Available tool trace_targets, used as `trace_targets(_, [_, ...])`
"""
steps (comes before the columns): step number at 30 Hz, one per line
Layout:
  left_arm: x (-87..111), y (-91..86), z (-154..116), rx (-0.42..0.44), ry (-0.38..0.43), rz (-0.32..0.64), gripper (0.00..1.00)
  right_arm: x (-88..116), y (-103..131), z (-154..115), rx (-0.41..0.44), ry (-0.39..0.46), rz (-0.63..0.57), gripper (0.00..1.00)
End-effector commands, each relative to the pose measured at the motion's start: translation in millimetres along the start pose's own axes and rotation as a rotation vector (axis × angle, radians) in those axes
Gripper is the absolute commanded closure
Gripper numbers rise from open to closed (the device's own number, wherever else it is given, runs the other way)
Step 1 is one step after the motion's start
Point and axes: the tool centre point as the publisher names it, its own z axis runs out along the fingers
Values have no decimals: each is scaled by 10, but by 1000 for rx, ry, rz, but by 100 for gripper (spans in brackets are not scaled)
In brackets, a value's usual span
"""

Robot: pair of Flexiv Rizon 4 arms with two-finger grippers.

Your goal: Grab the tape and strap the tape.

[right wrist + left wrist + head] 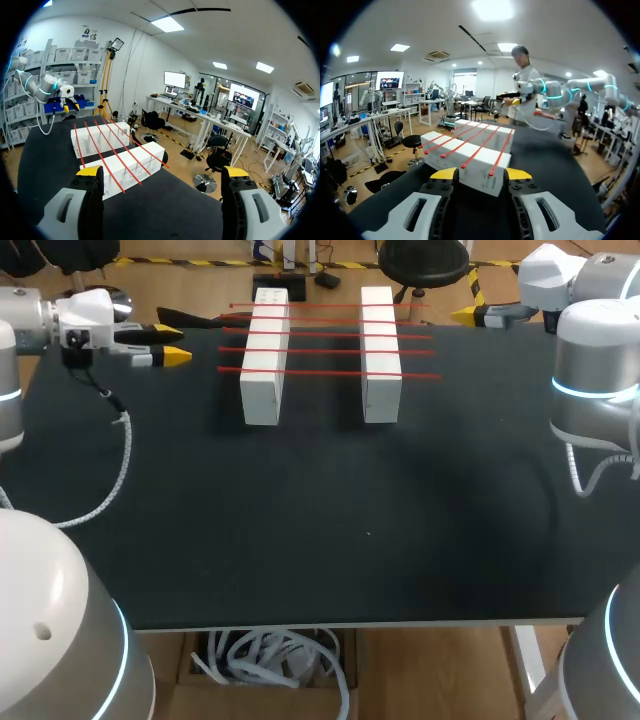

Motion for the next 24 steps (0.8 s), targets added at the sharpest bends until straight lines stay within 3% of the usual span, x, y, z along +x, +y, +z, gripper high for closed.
trace_targets(1, [-19, 67, 20, 7, 27, 2, 58, -1, -1, 0, 0, 0, 0, 0])
trace_targets(24, [85, 262, 366, 24, 171, 79, 62, -1, -1, 0, 0, 0, 0, 0])
